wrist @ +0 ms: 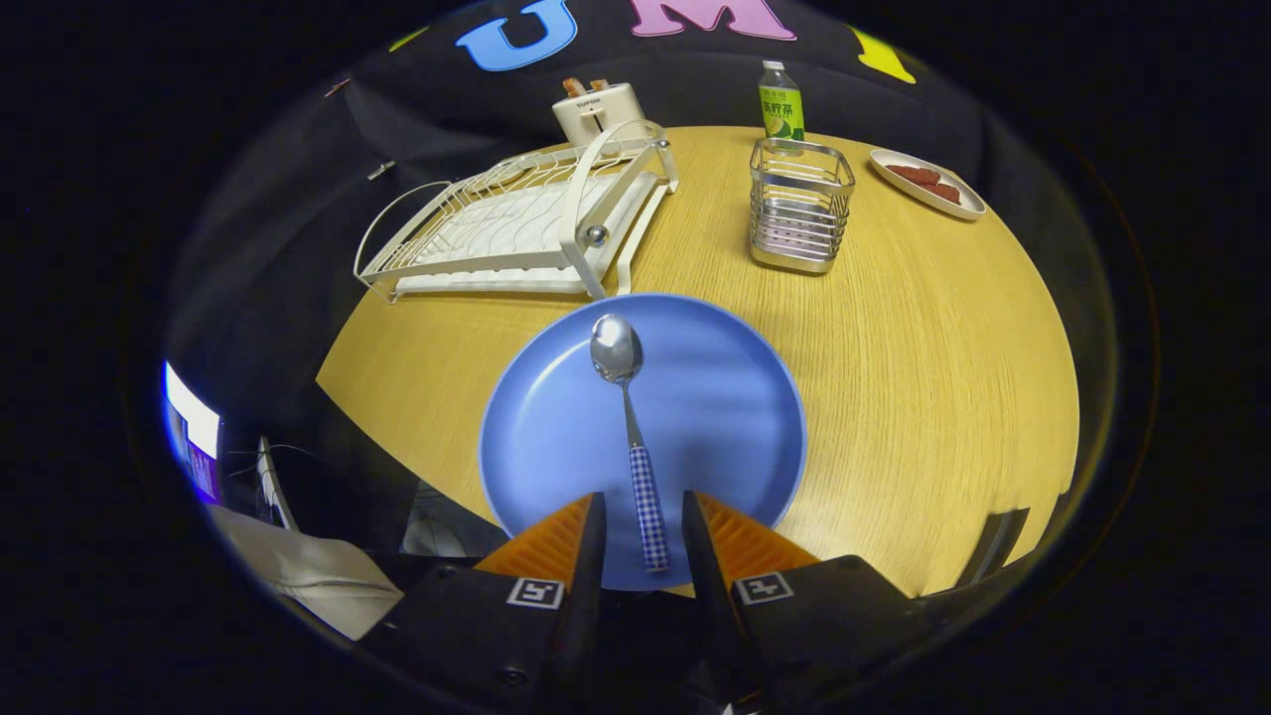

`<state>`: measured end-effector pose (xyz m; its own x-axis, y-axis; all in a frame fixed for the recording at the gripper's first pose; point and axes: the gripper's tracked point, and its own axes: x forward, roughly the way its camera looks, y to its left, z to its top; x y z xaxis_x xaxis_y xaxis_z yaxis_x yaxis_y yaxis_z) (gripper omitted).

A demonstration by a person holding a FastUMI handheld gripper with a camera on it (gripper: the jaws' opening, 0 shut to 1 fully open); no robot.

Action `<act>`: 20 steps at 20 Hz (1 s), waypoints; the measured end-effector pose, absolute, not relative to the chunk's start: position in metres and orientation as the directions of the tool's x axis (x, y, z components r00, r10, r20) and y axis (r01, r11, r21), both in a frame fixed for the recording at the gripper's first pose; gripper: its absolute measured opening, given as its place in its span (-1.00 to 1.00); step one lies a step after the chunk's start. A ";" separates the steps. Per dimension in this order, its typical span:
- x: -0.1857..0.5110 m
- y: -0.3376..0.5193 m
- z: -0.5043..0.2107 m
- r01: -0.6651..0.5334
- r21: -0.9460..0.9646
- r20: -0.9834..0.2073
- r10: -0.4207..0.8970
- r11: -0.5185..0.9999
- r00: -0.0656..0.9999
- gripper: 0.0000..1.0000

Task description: Take the plate from the dish rack, then take the spoon from the basket and place it into the plate.

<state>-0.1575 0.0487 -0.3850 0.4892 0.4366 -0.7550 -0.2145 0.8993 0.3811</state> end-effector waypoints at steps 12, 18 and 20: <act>-0.112 0.036 -0.318 -0.253 0.292 -0.668 0.386 0.923 0.636 0.98; -0.067 0.017 -0.223 -0.273 0.182 -0.520 0.328 0.945 0.789 0.98; -0.053 0.013 -0.187 -0.272 0.167 -0.455 0.319 0.948 0.832 0.98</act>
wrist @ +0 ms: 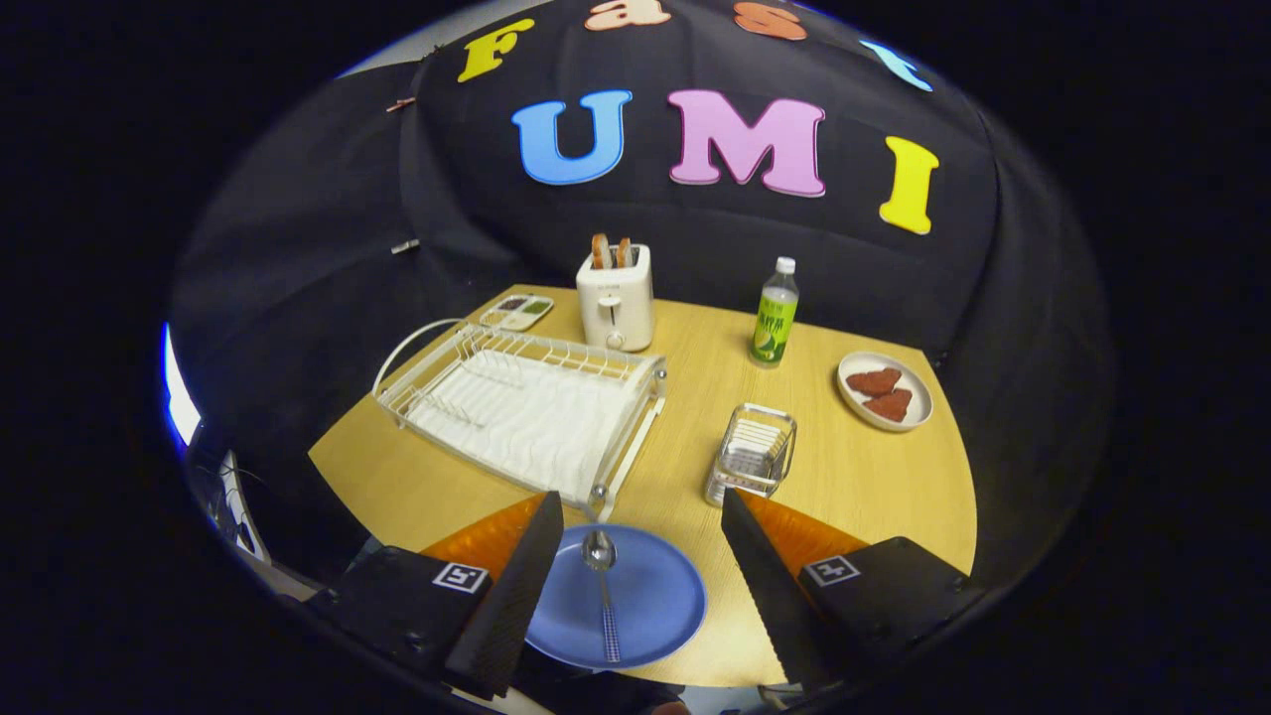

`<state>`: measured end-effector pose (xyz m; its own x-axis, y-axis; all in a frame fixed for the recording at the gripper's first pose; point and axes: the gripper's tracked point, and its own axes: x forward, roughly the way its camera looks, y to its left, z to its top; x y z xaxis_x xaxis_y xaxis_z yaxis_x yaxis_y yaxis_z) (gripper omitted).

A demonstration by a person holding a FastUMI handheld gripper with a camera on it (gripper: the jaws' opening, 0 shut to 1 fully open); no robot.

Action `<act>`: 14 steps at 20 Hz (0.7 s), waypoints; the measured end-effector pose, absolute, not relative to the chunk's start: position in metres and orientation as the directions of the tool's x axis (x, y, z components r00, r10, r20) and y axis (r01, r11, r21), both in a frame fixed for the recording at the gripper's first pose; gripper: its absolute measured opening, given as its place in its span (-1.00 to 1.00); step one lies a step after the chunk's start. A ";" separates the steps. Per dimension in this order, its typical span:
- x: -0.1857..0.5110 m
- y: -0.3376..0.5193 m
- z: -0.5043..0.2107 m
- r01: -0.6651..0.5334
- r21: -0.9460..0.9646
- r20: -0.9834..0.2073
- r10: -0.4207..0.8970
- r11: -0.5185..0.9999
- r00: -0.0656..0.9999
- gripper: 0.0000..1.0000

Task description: Take the plate from the dish rack, then take the spoon from the basket and place it into the plate.

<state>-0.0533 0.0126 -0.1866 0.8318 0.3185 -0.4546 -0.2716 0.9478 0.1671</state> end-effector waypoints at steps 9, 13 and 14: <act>-0.033 -0.012 -0.053 -0.283 0.114 -0.192 0.301 0.952 0.934 0.98; -0.037 -0.028 -0.013 -0.280 0.074 -0.102 0.287 0.957 0.953 0.97; -0.037 -0.029 -0.007 -0.282 0.074 -0.086 0.288 0.956 0.954 0.97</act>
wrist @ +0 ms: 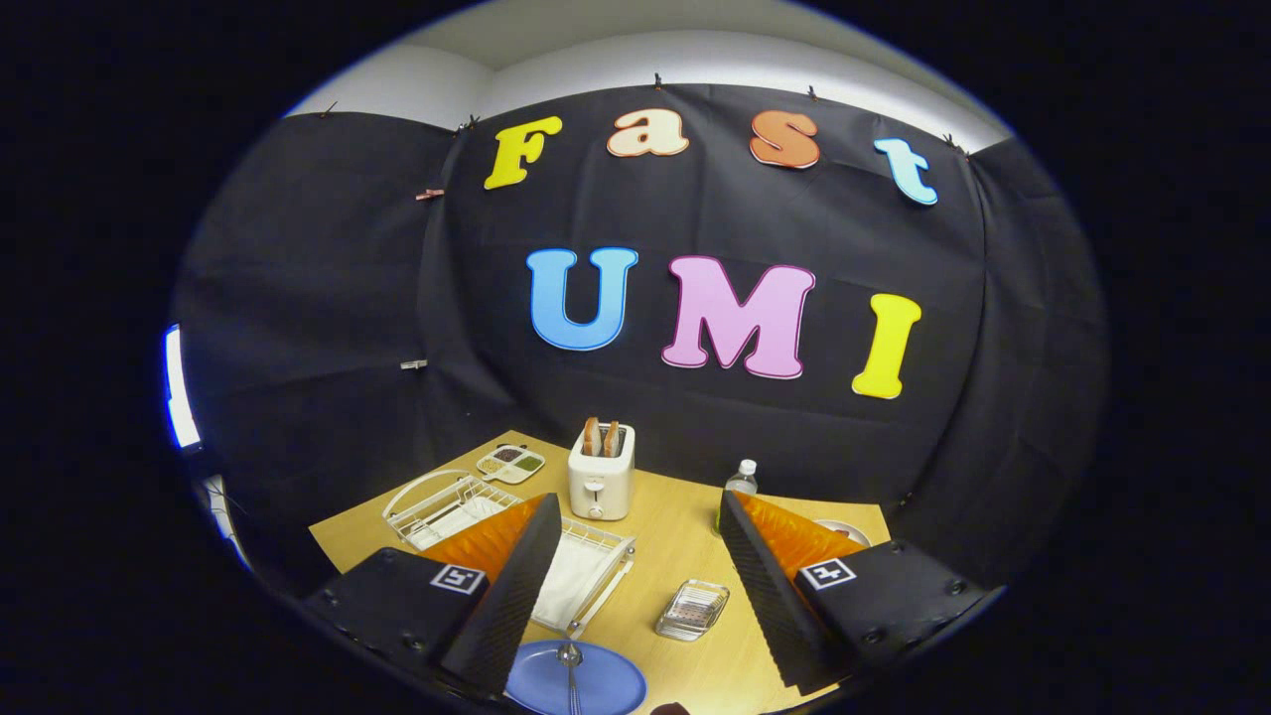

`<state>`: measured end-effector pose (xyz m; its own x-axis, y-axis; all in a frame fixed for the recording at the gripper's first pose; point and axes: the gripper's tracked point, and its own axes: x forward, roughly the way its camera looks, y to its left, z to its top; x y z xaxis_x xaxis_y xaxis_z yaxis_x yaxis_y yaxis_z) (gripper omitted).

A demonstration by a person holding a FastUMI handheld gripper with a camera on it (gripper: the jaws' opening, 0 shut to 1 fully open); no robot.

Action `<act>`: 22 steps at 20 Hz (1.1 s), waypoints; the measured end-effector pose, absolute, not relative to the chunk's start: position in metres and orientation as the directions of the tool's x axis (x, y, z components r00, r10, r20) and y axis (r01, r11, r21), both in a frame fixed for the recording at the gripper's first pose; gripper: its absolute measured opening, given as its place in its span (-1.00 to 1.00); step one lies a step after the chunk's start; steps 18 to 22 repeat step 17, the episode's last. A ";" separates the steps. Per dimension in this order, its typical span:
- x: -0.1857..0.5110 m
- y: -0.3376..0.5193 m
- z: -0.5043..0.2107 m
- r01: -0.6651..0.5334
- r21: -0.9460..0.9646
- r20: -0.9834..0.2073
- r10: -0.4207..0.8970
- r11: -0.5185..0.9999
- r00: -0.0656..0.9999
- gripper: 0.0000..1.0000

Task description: Take the plate from the dish rack, then take the spoon from the basket and place it into the plate.

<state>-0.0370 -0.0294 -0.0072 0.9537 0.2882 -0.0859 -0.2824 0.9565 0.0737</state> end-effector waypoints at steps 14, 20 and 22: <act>-0.041 -0.063 0.007 -0.316 0.066 -0.014 0.318 0.946 0.948 0.98; -0.043 -0.064 -0.002 -0.330 0.073 -0.023 0.332 0.941 0.943 0.98; -0.043 -0.064 -0.002 -0.330 0.073 -0.023 0.332 0.941 0.943 0.98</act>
